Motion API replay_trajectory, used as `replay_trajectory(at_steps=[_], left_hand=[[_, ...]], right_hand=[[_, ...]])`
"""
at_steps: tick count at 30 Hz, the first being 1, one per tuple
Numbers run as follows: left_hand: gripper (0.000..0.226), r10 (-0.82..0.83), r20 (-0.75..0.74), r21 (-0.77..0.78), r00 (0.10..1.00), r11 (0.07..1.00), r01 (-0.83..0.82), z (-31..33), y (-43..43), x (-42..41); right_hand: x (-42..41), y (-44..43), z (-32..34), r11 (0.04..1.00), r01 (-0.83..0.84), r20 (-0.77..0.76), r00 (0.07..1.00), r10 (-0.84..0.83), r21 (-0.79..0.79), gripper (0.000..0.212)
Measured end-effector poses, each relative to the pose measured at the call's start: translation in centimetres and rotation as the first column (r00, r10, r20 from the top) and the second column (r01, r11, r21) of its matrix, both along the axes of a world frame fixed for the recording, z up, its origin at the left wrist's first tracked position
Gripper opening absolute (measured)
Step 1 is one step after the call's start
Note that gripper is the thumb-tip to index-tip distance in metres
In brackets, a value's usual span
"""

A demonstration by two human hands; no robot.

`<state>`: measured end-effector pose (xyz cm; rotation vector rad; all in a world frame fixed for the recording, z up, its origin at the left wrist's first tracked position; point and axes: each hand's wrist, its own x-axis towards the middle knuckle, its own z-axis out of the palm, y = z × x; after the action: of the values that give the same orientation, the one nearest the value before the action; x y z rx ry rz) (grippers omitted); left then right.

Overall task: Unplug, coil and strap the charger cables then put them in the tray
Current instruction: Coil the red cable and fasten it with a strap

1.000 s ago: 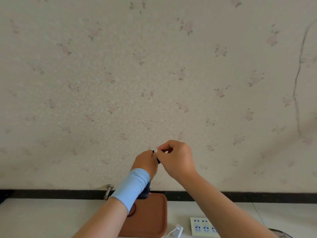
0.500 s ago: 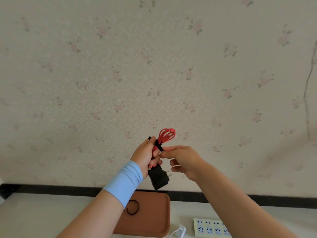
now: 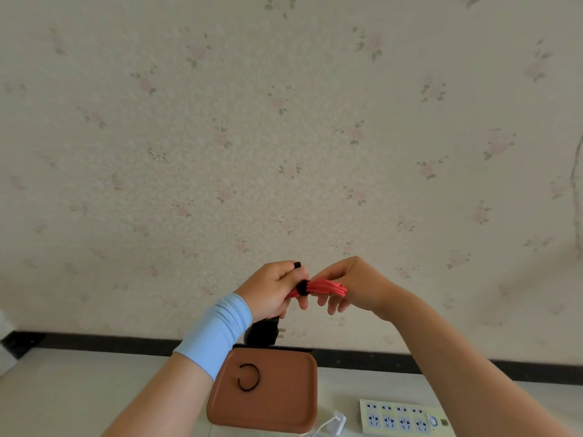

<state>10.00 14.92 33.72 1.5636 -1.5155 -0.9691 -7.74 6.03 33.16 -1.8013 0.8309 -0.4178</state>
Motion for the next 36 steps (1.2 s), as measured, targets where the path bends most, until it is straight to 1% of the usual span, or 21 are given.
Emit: replay_trajectory(at_steps=[2,4,6,8,10,11,12,16,19,21,23,24,26,29,31,34,36], left_hand=[[0.032,-0.001,0.067,-0.021,0.998,1.000,0.003,-0.3,-0.1,0.1],[0.030,0.008,0.154,-0.045,0.988,0.999,-0.001,-0.6,0.0,0.1],[0.030,0.026,0.205,-0.073,0.978,0.997,-0.011,-0.8,0.0,0.2],[0.031,0.050,0.259,-0.109,0.964,0.994,-0.022,-0.9,0.0,0.1],[0.032,0.076,0.300,-0.142,0.951,0.989,-0.035,-1.0,-0.2,0.2],[0.033,0.082,0.312,-0.151,0.947,0.988,-0.036,-1.0,-0.3,0.2],[0.034,0.079,0.323,-0.152,0.943,0.988,-0.031,-1.0,-0.3,0.2],[0.032,0.070,0.310,-0.121,0.948,0.992,-0.034,-1.1,-0.3,0.1],[0.032,0.140,0.301,-0.167,0.943,0.982,-0.092,-1.4,-0.4,-0.1],[0.034,0.167,0.331,-0.180,0.929,0.977,-0.112,-1.4,-0.5,-0.4],[0.034,0.128,0.396,-0.110,0.909,0.990,-0.091,-1.2,-0.6,-0.8],[0.034,0.091,0.438,-0.045,0.894,0.996,-0.079,-1.2,-0.6,-1.0],[0.033,0.032,0.518,0.072,0.855,0.994,-0.081,-1.5,-0.9,-1.3],[0.032,0.004,0.585,0.174,0.811,0.976,-0.131,-1.8,-1.2,-1.8],[0.031,0.019,0.579,0.204,0.815,0.965,-0.167,-1.7,-1.2,-2.0],[0.033,0.107,0.507,0.201,0.855,0.950,-0.238,-1.5,-1.4,-2.1],[0.034,0.165,0.454,0.207,0.876,0.936,-0.284,-1.6,-1.5,-1.9]], right_hand=[[-0.3,-0.1,0.3,0.993,-0.045,0.080,0.996,0.036,0.108,0.018],[-0.5,-0.3,0.4,0.971,-0.085,0.160,0.986,0.050,0.225,0.024],[-0.3,-0.5,0.4,0.959,-0.038,0.150,0.989,-0.005,0.282,0.028],[0.0,-0.3,0.2,0.954,0.040,0.064,0.996,-0.062,0.299,0.033],[0.1,0.1,0.1,0.952,0.000,-0.028,1.000,0.009,0.307,0.036],[0.2,0.2,-0.1,0.949,-0.036,-0.040,0.998,0.051,0.313,0.037],[0.3,0.4,-0.2,0.948,-0.046,-0.031,0.998,0.059,0.316,0.036],[0.5,0.4,-0.5,0.950,0.025,0.010,1.000,-0.029,0.310,0.026],[0.6,0.4,-0.7,0.940,0.102,-0.004,0.994,-0.106,0.327,0.024],[0.6,0.3,-0.6,0.928,0.171,-0.023,0.985,-0.174,0.332,0.024],[0.6,0.3,-0.4,0.923,0.217,-0.063,0.976,-0.208,0.317,0.021],[0.7,0.4,-0.3,0.928,0.234,-0.099,0.972,-0.214,0.291,0.020],[1.2,0.7,-0.4,0.952,0.255,-0.188,0.957,-0.222,0.171,0.021],[2.0,1.1,-1.1,0.958,0.281,-0.216,0.934,-0.285,-0.048,0.024],[2.2,1.5,-1.4,0.954,0.258,-0.197,0.938,-0.285,-0.153,0.017],[2.2,2.1,-1.6,0.918,0.229,-0.154,0.945,-0.290,-0.325,0.022],[2.3,2.4,-1.9,0.881,0.154,-0.146,0.959,-0.242,-0.447,0.024]])
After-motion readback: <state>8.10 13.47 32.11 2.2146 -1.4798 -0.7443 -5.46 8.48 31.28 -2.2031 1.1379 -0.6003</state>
